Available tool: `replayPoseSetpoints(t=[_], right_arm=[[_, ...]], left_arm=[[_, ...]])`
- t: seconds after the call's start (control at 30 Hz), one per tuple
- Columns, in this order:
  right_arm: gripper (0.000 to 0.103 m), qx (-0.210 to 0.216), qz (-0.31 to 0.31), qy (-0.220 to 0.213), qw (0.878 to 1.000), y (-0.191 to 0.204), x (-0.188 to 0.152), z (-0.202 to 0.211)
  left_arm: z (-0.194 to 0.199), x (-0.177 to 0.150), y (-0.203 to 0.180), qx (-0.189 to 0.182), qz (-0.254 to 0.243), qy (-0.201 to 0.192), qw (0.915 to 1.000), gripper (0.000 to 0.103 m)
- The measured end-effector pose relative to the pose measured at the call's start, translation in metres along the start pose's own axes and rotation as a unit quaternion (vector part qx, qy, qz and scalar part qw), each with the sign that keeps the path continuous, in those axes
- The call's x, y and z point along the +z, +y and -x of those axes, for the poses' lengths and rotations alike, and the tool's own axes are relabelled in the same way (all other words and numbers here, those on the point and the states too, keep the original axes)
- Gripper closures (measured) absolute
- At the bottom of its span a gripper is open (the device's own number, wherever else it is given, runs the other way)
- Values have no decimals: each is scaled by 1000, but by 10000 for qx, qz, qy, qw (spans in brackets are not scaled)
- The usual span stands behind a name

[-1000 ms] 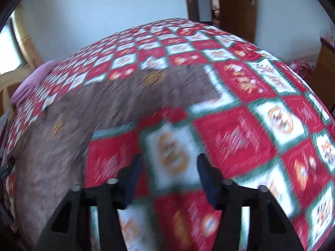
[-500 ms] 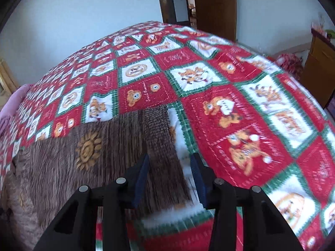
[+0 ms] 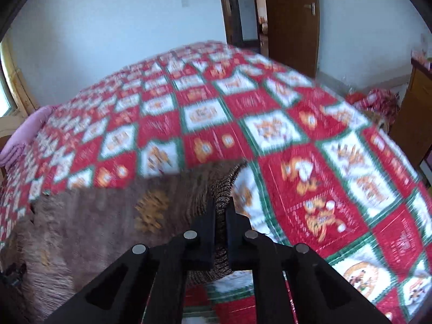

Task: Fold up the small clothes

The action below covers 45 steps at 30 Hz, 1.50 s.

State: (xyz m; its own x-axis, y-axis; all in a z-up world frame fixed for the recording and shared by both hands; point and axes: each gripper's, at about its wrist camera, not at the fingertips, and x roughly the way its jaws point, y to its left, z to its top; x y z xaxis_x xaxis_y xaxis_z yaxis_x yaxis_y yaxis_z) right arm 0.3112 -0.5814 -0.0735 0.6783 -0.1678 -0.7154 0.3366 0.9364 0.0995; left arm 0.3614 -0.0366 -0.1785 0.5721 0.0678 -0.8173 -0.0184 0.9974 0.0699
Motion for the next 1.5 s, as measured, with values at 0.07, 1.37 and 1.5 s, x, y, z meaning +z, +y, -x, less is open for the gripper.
replayPoseSetpoints(t=[0.07, 1.37, 1.5], right_arm=[[98, -25, 181, -193, 9996, 17, 9, 17], [38, 2378, 2110, 106, 9481, 228, -140, 50], [38, 2026, 1692, -158, 9644, 179, -146, 49]], left_arm=[[1, 0, 1, -27, 4, -21, 10000, 0], [14, -1, 8, -482, 36, -104, 9988, 0], [37, 9, -23, -770, -391, -58, 9963, 0]])
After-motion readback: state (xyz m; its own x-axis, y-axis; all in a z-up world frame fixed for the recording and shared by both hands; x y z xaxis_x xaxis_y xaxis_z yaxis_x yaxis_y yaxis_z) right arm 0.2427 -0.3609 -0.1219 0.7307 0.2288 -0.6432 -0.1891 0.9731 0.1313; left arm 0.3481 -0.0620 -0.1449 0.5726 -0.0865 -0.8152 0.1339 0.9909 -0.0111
